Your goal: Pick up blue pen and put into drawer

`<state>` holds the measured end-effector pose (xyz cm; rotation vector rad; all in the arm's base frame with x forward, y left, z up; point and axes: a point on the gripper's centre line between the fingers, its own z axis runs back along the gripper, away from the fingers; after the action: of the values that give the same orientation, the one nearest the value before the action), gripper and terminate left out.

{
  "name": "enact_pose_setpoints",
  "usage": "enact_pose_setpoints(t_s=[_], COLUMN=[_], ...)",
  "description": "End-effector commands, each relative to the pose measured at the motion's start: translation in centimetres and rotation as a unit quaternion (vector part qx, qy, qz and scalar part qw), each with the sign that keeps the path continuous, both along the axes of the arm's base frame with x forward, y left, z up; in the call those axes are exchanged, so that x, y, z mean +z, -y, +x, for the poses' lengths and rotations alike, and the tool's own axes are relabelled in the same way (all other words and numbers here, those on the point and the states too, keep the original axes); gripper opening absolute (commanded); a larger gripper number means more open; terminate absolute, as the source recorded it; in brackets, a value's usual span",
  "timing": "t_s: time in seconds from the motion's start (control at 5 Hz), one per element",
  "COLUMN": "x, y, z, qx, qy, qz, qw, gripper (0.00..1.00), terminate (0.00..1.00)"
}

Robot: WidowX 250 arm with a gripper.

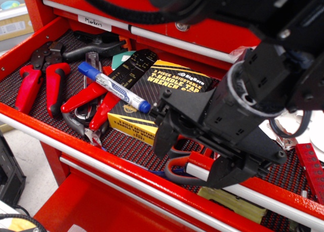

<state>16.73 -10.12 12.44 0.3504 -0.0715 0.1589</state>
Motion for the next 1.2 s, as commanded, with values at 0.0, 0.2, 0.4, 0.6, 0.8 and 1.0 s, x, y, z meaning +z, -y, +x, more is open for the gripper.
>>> enact_pose_setpoints(t_s=[0.0,0.2,0.4,0.6,0.8,1.0], x=[0.0,1.8,3.4,3.2,1.6,0.6], y=[0.0,-2.9,-6.3,-9.5,-12.0,-13.4], z=[0.0,0.6,2.3,4.4,6.5,8.6], qx=[0.000,0.096,0.151,0.233,0.309,0.308], qy=[0.000,-0.002,0.012,0.070,0.099,0.141], qz=[0.000,0.030,0.049,0.064,0.034,0.033], qw=[1.0000,0.9949,0.9872,0.9678,0.9453,0.9401], gripper=[1.00,1.00,1.00,1.00,1.00,1.00], terminate=[0.00,0.00,0.00,0.00,0.00,0.00])
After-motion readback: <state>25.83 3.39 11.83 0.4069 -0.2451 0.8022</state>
